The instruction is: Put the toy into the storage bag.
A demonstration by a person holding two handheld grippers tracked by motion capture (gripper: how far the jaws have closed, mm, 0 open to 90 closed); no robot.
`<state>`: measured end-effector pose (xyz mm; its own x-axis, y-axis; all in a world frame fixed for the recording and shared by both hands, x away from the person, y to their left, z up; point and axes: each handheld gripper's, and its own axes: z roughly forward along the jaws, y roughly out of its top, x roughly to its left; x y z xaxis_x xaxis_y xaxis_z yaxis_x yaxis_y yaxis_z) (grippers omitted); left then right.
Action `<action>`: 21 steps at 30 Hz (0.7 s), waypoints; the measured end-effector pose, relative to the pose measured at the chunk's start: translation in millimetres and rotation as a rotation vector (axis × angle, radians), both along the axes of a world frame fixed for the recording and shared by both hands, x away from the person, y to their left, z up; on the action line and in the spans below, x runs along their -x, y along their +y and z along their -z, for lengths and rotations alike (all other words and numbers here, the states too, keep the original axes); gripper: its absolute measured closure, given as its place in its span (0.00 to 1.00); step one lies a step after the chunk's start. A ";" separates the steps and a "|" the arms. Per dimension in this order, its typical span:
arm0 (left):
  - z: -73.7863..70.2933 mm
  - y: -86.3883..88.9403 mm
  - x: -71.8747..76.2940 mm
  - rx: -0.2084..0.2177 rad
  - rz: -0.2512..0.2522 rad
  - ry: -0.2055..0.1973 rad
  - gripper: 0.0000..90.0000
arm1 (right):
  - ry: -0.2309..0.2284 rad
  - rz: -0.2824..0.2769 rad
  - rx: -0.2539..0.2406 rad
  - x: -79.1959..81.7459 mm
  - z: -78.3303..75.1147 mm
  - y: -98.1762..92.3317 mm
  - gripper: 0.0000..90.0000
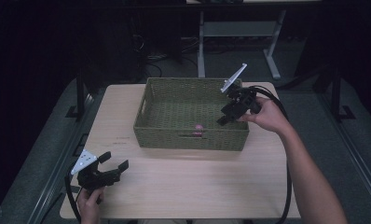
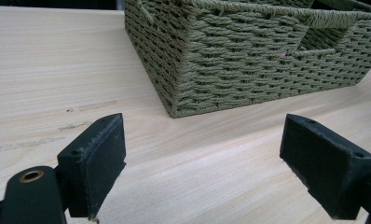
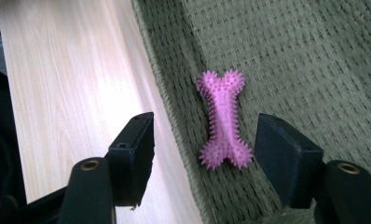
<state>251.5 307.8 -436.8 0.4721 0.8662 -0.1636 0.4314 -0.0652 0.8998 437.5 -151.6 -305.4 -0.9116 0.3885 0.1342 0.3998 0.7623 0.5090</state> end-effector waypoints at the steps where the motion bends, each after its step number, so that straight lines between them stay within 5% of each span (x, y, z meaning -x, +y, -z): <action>1: 0.0 -0.1 0.1 -0.001 0.000 0.000 0.15 | -0.002 0.000 0.004 1.6 -0.5 -0.4 0.41; 21: -0.1 -0.6 0.1 -0.005 0.002 -0.001 0.15 | -0.013 -0.006 -0.016 22.8 4.0 -9.6 0.38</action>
<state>251.3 307.2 -436.7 0.4743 0.8659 -0.1588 0.4299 -0.0704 0.9001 414.7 -161.1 -309.5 -0.9158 0.3807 0.1283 0.3882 0.7564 0.5264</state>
